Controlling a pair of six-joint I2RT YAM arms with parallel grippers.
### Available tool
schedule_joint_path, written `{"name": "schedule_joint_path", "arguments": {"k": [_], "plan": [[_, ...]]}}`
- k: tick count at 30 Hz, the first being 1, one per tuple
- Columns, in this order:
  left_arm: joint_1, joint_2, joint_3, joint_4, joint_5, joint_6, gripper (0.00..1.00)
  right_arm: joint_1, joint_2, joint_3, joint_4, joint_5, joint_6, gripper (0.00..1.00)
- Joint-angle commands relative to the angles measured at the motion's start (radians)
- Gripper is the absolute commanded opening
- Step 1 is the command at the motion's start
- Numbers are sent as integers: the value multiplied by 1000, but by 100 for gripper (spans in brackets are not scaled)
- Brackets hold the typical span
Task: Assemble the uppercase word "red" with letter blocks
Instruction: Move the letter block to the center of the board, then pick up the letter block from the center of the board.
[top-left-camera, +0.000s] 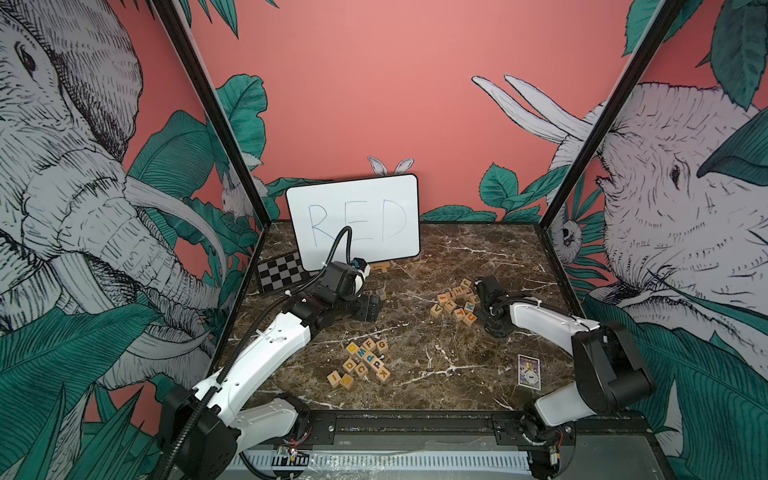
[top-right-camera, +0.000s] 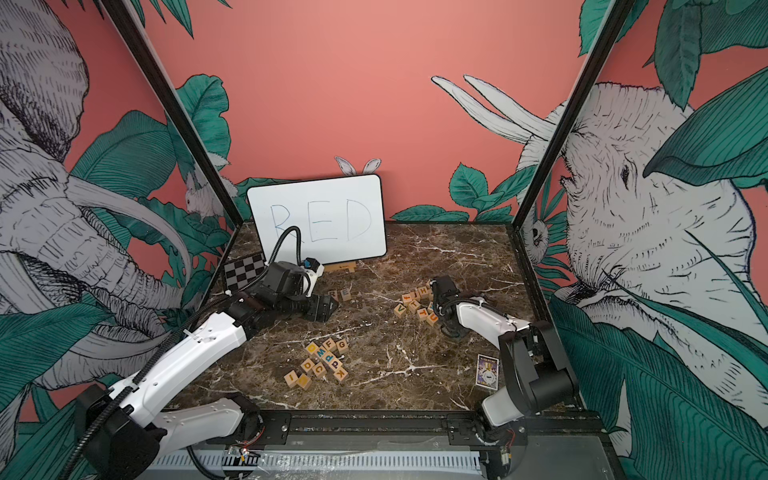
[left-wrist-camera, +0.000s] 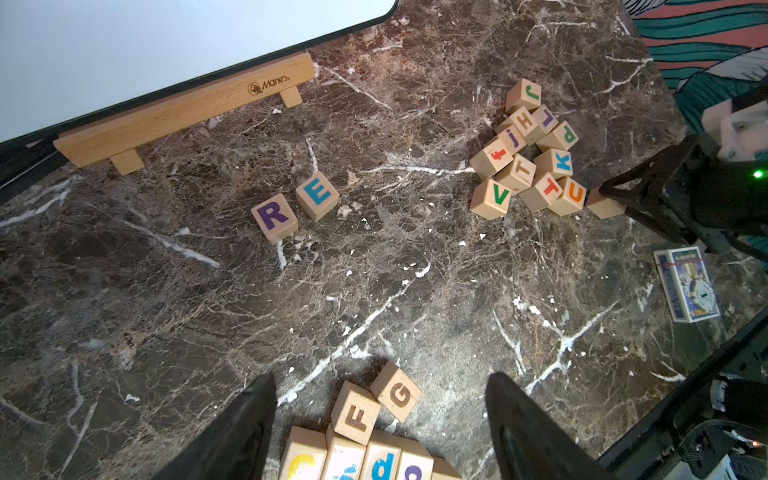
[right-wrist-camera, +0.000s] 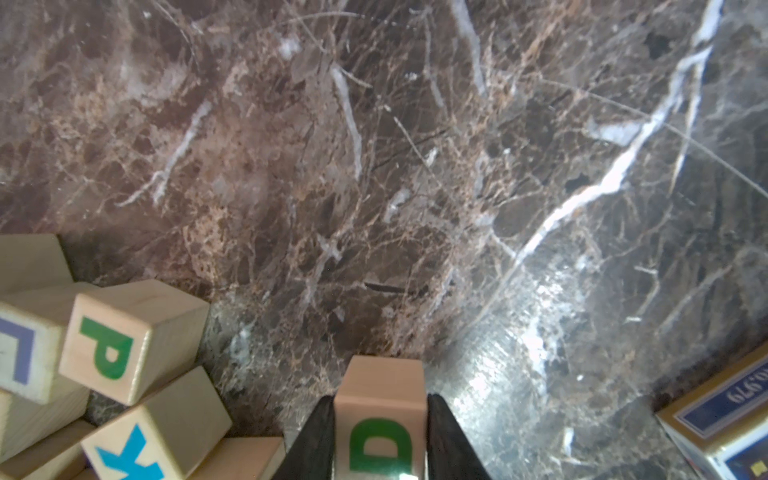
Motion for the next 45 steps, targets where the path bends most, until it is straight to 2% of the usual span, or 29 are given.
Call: {"name": "schedule_joint_path", "arguments": {"k": [1, 8, 10, 14, 18, 23, 25, 27, 30, 32, 34, 36, 41, 45], "plan": [[0, -35, -12, 14, -11, 6, 81, 12, 18, 25, -18, 34, 154, 36], [0, -37, -13, 16, -15, 9, 81, 21, 1, 32, -8, 48, 113, 41], [0, -37, -13, 16, -14, 10, 81, 30, -29, 34, 2, 67, 66, 44], [-1, -37, -13, 16, -15, 12, 81, 46, -110, 34, 37, 110, -148, 49], [0, -36, -12, 14, -16, 13, 81, 55, -237, 11, 90, 110, -455, 52], [-1, -37, -13, 17, -14, 13, 81, 55, -452, -117, 285, 37, -964, 57], [0, -36, -14, 19, -14, 15, 81, 55, -544, -157, 330, 14, -1134, 56], [-1, -34, -12, 16, -17, 17, 81, 55, -634, -207, 375, -58, -1314, 55], [-1, -37, -13, 16, -18, 17, 82, 55, -716, -242, 344, -244, -1603, 53], [-1, -39, -16, 22, -11, 15, 82, 55, -699, -206, 278, -271, -1632, 56], [0, -41, -18, 22, -15, 15, 81, 55, -640, -160, 185, -321, -1724, 56], [0, -45, -18, 23, -17, 13, 81, 55, -557, -119, 91, -307, -1783, 58], [-1, -60, -24, 32, 0, 3, 82, 54, -410, -46, -138, -394, -1870, 62], [-1, -67, -29, 42, 11, -5, 82, 43, -357, -56, -149, -341, -1881, 67]]}}
